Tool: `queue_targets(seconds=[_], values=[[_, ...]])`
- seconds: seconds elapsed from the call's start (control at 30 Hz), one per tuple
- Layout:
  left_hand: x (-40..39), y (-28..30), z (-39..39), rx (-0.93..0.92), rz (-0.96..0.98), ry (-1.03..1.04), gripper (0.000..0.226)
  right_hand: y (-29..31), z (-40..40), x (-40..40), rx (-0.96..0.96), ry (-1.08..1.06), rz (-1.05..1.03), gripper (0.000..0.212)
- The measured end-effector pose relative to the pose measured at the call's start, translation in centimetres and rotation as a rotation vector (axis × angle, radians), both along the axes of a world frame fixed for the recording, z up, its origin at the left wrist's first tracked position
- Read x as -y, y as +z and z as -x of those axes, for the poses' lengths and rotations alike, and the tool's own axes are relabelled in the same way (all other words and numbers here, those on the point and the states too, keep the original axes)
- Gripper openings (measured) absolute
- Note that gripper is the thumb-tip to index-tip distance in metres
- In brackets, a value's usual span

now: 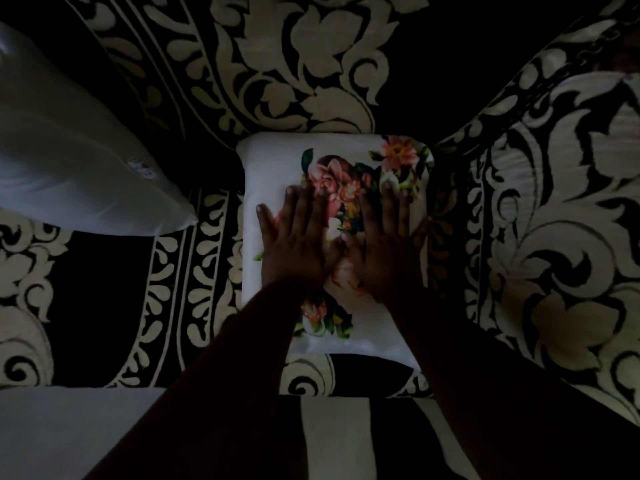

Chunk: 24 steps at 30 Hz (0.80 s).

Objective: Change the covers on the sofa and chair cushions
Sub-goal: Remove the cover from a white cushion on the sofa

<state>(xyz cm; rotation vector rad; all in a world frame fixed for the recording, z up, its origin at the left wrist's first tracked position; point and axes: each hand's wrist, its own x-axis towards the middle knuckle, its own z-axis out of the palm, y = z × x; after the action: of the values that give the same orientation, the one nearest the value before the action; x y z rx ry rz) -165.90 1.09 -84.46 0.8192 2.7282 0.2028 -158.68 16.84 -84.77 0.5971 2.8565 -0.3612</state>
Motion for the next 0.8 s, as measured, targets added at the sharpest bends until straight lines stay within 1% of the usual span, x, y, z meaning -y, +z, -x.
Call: queue_targets(seconds=[0.17,0.27,0.4,0.47,0.57,0.63,0.7,0.73,0.8], values=[[-0.5,-2.1,0.5,0.004,-0.002,0.0,0.081,-2.4,-0.1,0.1,-0.034,0.001,-0.093,0.074],[-0.9,-4.0,0.4,0.011,0.033,0.008,0.081,-4.1,0.0,0.1,-0.035,-0.008,-0.125,0.074],[-1.5,-5.4,0.6,0.083,0.075,0.038,0.084,-4.9,0.3,0.0,0.001,-0.005,-0.148,0.073],[-1.6,-4.3,0.8,0.116,0.09,0.036,0.083,-3.7,0.6,-0.1,0.011,-0.009,-0.122,0.073],[-1.4,-1.1,1.2,0.108,0.066,0.0,0.082,-0.9,1.0,-0.9,-0.005,-0.002,-0.024,0.072],[-1.3,1.2,2.4,0.107,0.011,-0.001,0.081,1.1,2.1,-1.9,-0.084,0.019,0.02,0.069],[-1.4,2.7,4.2,0.066,-0.057,0.005,0.08,2.6,4.1,-2.7,-0.15,0.017,0.023,0.068],[-1.6,2.9,5.3,0.067,-0.064,0.005,0.08,2.7,5.2,-2.9,-0.134,0.012,0.014,0.07],[-2.2,2.1,7.0,0.101,-0.018,0.013,0.081,1.9,6.8,-2.7,-0.06,-0.003,-0.003,0.073]])
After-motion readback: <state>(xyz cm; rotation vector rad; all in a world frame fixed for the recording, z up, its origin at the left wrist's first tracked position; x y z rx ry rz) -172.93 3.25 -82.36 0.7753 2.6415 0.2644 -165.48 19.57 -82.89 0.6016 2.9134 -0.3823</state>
